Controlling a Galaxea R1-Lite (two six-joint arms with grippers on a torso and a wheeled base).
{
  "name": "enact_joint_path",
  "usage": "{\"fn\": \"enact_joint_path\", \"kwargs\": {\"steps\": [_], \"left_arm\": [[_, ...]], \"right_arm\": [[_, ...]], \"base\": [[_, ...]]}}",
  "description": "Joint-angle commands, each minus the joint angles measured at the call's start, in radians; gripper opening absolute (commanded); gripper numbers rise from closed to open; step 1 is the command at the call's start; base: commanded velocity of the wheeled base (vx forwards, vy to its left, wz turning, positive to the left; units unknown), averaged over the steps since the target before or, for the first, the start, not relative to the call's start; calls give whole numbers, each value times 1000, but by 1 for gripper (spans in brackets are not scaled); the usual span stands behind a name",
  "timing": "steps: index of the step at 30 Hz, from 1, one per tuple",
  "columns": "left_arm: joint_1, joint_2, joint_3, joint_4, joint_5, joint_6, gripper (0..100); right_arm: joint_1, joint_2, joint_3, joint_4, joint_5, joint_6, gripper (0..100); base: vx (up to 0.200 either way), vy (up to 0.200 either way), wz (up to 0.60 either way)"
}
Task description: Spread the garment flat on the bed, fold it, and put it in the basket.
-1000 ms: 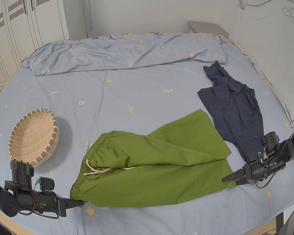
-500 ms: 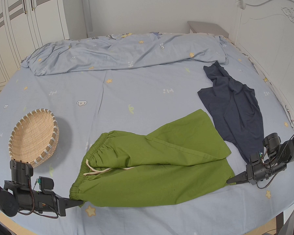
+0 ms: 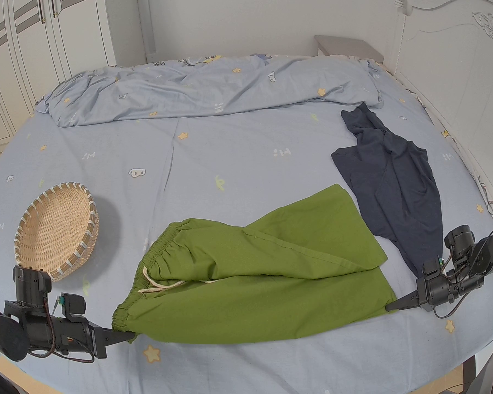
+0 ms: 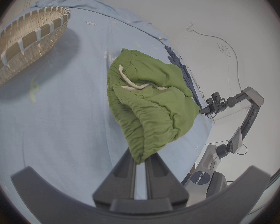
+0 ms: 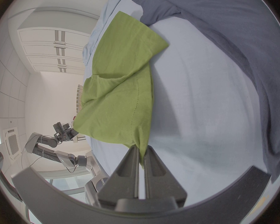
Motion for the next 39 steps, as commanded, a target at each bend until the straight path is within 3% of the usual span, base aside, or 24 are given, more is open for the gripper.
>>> {"fn": "enact_joint_path", "kwargs": {"steps": [1,3,5,12,14,16,17,18,39], "left_arm": [[22,-41,27,9,1,0,0],[22,-73,39,34,1,0,0],[22,-107,47,83,1,1,0],[24,-159,48,222,1,52,0],[55,-159,48,301,2,145,0],[58,-157,48,307,2,156,0],[87,-142,47,348,2,227,0],[91,-137,47,356,2,236,0],[98,-47,37,359,4,253,0]], "right_arm": [[54,-110,42,4,-66,3,0],[112,-147,70,1,-178,2,0],[151,-168,99,-1,-235,5,0],[146,-202,177,-5,-239,2,0],[131,-214,198,-5,-239,-6,0],[128,-216,200,-5,-239,-7,0],[121,-234,214,-5,-239,-9,0],[121,-240,217,-4,-239,-9,0],[137,-263,333,-7,-244,-12,0]], "base": [[0,0,0],[0,0,0],[0,0,0],[0,0,0],[0,0,0],[0,0,0],[0,0,0],[0,0,0],[0,0,0]]}}
